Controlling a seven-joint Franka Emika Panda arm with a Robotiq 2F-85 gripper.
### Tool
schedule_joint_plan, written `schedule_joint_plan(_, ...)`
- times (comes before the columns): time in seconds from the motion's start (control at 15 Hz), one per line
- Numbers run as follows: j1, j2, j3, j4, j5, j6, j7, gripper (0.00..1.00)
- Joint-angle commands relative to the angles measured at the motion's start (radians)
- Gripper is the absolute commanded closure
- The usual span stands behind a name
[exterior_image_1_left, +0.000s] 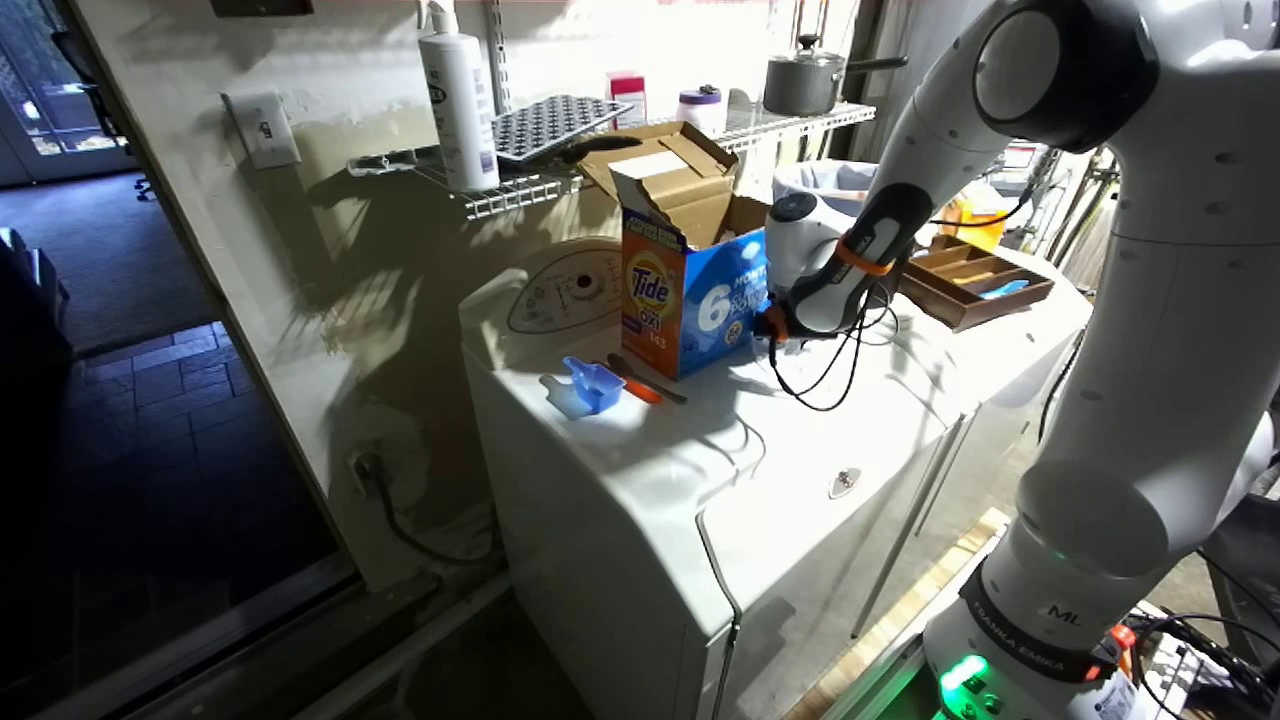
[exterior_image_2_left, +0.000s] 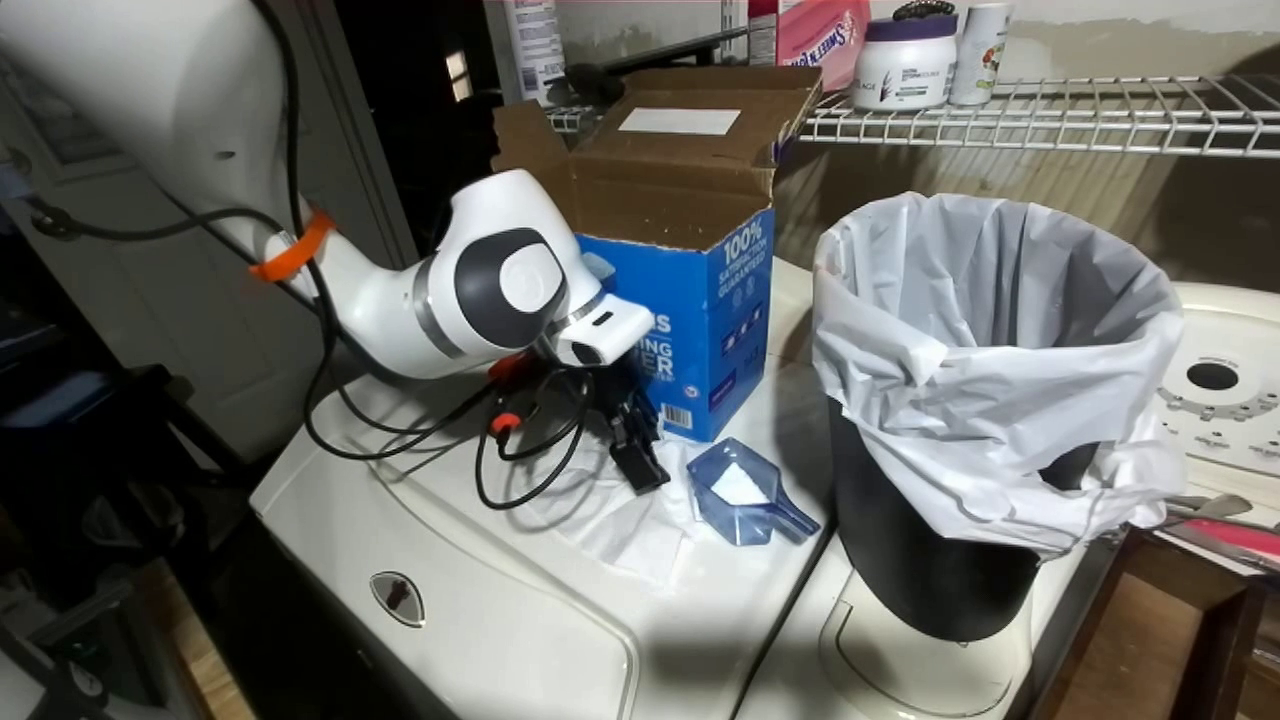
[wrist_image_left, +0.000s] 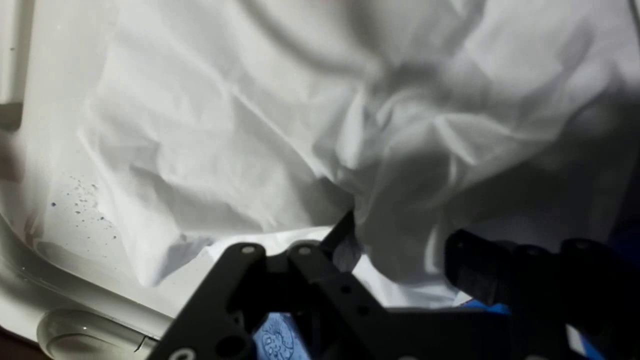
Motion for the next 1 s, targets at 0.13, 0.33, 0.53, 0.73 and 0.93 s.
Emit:
schedule_joint_plan(0.13,0.021,0.045,-0.01,0.029,-0.007,0.012,0.014,1.0)
schedule_joint_plan(0.33,0.021,0.043,-0.001,0.022,0.015,0.009,-0.004,1.0)
schedule_joint_plan(0.53,0.011,0.033,0.029,0.007,0.085,-0.011,-0.072,1.0)
schedule_joint_plan(0.73,0.018,0.021,0.044,-0.001,0.145,-0.031,-0.13,1.0)
schedule_joint_plan(0.93,0.036,-0.002,0.053,-0.01,0.189,-0.082,-0.172,1.0)
